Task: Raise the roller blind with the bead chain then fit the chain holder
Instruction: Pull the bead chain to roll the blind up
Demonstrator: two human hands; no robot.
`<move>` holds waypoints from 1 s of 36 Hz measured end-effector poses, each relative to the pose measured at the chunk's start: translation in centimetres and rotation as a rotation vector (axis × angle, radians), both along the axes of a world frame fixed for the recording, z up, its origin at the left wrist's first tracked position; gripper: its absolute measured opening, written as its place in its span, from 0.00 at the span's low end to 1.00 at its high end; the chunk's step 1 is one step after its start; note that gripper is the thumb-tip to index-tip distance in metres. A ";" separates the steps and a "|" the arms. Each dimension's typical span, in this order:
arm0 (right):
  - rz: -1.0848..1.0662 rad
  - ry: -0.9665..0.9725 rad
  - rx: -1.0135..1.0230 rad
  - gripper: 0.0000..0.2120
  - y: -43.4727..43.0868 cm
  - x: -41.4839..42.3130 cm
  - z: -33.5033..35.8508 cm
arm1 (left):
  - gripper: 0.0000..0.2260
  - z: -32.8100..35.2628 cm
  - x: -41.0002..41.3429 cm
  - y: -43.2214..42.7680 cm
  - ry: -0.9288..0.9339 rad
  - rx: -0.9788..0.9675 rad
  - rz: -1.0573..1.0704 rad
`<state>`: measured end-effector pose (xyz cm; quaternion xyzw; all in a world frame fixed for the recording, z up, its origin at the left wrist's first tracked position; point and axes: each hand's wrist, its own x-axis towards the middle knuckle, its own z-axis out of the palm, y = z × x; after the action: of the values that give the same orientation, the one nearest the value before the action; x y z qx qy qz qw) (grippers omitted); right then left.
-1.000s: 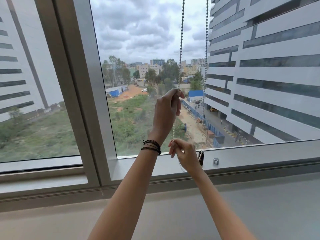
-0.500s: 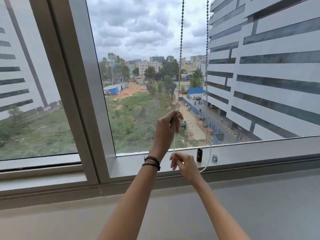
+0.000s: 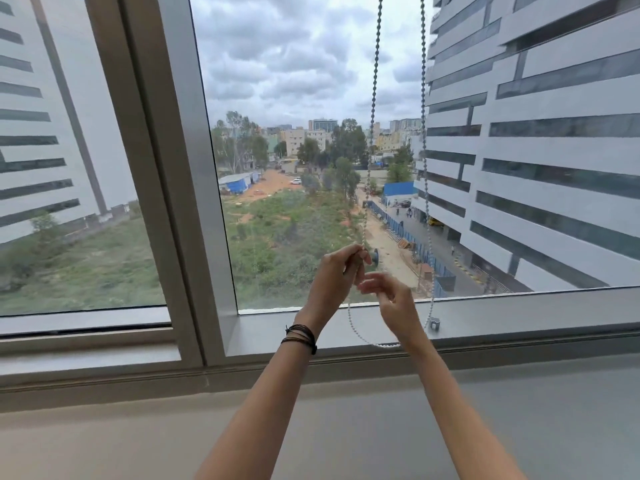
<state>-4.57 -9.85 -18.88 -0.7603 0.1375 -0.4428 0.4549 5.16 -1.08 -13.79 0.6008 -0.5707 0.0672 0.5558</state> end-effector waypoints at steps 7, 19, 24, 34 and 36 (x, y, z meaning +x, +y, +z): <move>0.022 -0.300 0.036 0.12 0.3 0.7 11.2 | 0.10 2.5 1.4 -0.3 -0.160 0.233 0.014; 0.097 -0.214 -0.075 0.14 0.7 2.1 23.0 | 0.09 7.9 3.8 -0.6 -0.432 0.510 0.041; 0.031 -0.259 -0.212 0.11 0.2 2.4 24.6 | 0.07 9.4 4.2 -0.6 -0.360 0.577 -0.064; 0.050 -0.211 -0.342 0.10 -0.5 3.0 24.6 | 0.11 20.5 3.7 -0.2 0.143 -0.084 -0.096; 0.047 -0.214 -0.360 0.12 -0.5 3.3 24.7 | 0.12 22.9 2.7 0.2 0.180 -0.170 -0.123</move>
<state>-1.27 -10.31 5.77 -0.7810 -0.0108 -0.5277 0.3338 7.85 -0.88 9.10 0.5188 -0.5466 0.0270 0.6567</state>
